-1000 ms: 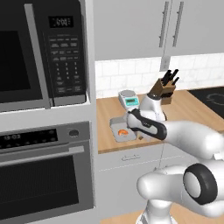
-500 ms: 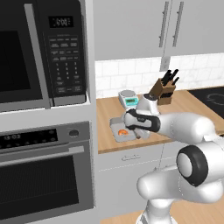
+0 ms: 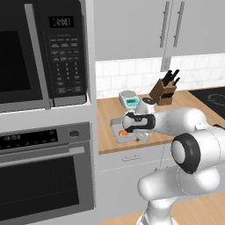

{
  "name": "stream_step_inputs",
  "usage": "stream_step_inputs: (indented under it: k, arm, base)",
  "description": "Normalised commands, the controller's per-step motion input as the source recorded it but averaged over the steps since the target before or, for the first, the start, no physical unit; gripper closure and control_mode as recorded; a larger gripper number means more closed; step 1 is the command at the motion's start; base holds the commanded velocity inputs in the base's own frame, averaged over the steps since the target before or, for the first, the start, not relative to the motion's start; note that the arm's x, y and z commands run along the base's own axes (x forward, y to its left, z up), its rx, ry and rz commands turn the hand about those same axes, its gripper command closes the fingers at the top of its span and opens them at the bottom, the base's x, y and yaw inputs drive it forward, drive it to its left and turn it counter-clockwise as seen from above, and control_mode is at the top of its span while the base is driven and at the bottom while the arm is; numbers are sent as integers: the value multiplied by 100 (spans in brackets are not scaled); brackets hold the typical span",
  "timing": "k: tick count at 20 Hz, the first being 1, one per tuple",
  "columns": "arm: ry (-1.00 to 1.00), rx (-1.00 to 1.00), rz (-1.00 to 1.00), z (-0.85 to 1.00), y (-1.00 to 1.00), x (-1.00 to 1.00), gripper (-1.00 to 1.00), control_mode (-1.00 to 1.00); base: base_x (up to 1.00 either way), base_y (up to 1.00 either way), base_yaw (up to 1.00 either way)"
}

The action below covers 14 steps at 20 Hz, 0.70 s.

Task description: Take the meat container that has the shrimp and place it on the second highest rack of the freezer. Then take the vegetable container that has the lemon and cucumber and place it on the highest rack of the freezer.

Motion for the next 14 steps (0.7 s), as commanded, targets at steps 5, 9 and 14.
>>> stream_step_inputs:
  k: [5, 9, 14]
  arm:
    - [0, 0, 0, -13, 0, 20, -100, -100]
    - [0, 0, 0, -12, 0, 26, -100, -100]
    - [0, 0, 0, -18, 0, 25, 100, -100]
  base:
    - [0, 0, 0]
    - [0, 0, 0]
    - [0, 0, 0]
